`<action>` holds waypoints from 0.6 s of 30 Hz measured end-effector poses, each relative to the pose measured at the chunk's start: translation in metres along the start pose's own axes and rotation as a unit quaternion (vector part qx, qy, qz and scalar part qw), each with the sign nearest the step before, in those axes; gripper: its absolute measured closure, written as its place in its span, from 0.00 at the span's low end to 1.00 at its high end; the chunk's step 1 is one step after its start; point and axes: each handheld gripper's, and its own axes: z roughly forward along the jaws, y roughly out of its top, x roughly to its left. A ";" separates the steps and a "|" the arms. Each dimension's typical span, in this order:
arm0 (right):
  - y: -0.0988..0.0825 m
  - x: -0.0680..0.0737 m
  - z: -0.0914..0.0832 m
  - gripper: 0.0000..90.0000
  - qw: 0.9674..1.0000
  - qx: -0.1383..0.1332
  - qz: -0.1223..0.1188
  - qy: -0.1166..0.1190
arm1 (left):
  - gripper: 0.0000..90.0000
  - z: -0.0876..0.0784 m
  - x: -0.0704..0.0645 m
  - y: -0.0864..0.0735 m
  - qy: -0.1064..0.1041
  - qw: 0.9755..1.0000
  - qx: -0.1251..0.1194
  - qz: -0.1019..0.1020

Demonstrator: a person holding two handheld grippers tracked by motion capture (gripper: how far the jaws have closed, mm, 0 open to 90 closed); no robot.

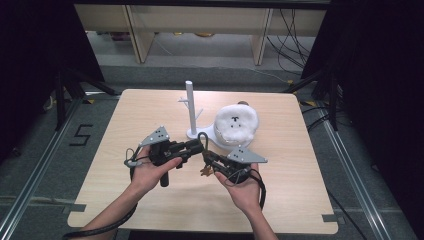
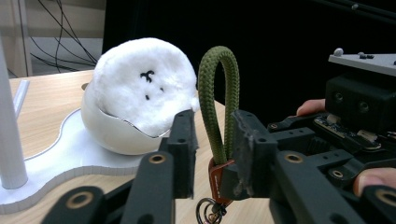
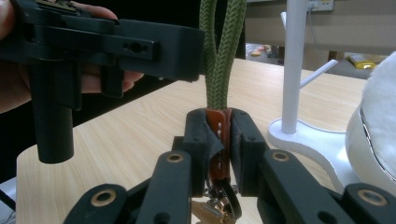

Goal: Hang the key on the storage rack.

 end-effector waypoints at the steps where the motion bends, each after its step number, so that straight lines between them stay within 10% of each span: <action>1: 0.000 0.000 0.000 0.88 1.000 0.000 -0.005 0.001 | 0.81 0.000 0.000 0.000 -0.002 1.000 0.000 -0.002; 18: -0.002 0.004 0.003 0.88 1.000 0.001 -0.012 0.006 | 0.93 -0.002 -0.002 0.000 -0.016 1.000 0.003 0.001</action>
